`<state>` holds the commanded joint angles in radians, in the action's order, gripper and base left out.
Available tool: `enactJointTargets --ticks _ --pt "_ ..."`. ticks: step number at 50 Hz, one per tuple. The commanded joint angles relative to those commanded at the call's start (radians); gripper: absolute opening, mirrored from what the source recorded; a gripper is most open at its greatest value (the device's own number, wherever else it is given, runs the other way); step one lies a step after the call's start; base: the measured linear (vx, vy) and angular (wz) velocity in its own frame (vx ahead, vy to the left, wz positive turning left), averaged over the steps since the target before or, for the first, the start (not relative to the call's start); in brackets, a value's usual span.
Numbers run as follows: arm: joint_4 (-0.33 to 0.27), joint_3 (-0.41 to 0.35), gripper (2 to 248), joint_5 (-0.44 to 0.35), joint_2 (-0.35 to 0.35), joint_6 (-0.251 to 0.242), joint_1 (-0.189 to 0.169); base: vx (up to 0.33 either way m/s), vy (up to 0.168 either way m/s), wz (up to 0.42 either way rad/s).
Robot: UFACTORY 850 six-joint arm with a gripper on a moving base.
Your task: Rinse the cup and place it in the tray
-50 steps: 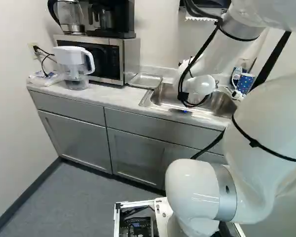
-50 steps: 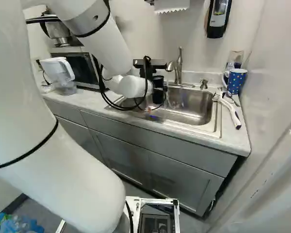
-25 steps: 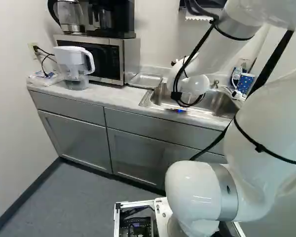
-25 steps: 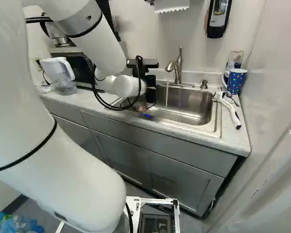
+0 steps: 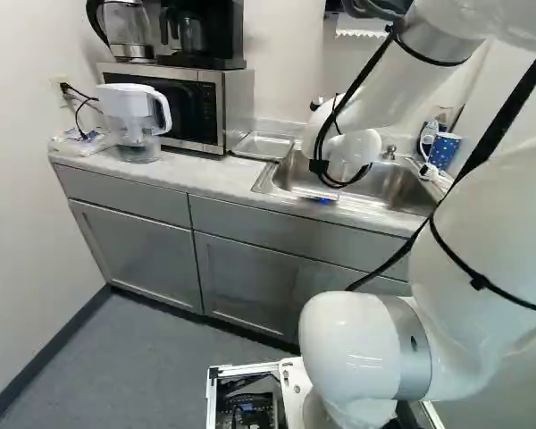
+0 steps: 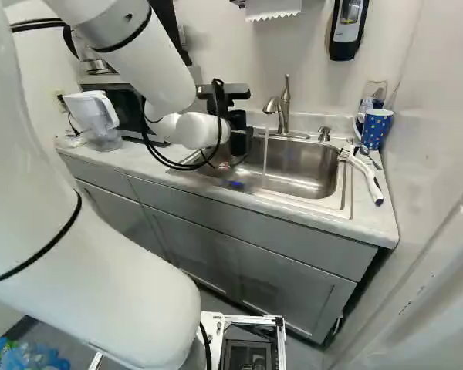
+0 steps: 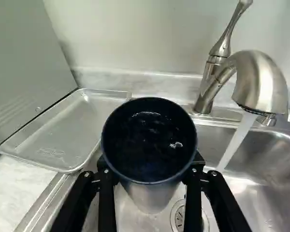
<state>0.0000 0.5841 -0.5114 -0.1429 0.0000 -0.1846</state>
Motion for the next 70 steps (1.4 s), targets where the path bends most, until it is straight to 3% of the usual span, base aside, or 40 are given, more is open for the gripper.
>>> enactJointTargets --ticks 70 --pt "0.000 0.126 125 0.152 -0.031 0.000 0.017 0.000 0.000 0.000"
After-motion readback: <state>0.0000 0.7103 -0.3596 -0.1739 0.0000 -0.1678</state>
